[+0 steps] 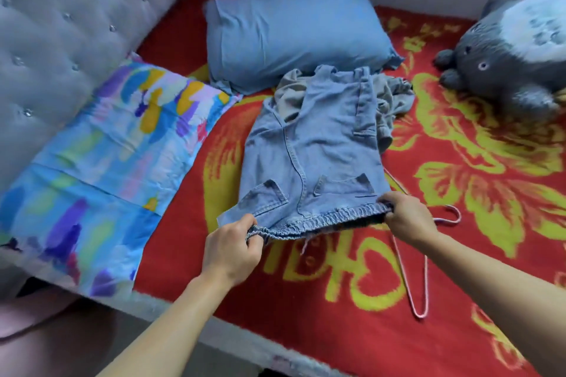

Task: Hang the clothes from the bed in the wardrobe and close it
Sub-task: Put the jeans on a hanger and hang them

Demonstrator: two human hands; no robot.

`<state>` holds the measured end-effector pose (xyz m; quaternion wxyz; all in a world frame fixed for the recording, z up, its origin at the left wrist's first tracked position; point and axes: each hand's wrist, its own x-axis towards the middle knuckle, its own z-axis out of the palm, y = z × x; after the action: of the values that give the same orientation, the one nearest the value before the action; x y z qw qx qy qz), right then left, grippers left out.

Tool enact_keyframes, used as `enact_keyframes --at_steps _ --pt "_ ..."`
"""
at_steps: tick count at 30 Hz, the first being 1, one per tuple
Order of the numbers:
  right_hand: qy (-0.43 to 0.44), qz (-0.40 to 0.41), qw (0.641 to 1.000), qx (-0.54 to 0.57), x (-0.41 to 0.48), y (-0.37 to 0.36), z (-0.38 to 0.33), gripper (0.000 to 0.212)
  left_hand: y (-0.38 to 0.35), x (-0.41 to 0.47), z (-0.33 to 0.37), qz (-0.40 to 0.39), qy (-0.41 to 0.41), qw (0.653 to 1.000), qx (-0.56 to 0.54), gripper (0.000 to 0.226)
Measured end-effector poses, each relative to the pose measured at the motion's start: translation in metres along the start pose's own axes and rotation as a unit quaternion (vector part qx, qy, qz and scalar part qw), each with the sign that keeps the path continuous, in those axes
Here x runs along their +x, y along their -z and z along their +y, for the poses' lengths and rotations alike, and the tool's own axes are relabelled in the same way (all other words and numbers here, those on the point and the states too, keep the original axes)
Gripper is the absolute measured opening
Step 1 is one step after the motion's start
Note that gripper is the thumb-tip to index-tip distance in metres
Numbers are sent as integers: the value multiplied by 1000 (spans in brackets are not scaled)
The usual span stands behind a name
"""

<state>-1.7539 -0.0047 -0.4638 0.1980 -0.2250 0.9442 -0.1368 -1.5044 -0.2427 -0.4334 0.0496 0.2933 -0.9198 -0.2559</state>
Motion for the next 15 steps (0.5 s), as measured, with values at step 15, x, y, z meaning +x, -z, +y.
enact_keyframes --at_steps 15 --pt "103 295 913 263 -203 250 -164 50 270 -84 78 212 -184 960 18 50"
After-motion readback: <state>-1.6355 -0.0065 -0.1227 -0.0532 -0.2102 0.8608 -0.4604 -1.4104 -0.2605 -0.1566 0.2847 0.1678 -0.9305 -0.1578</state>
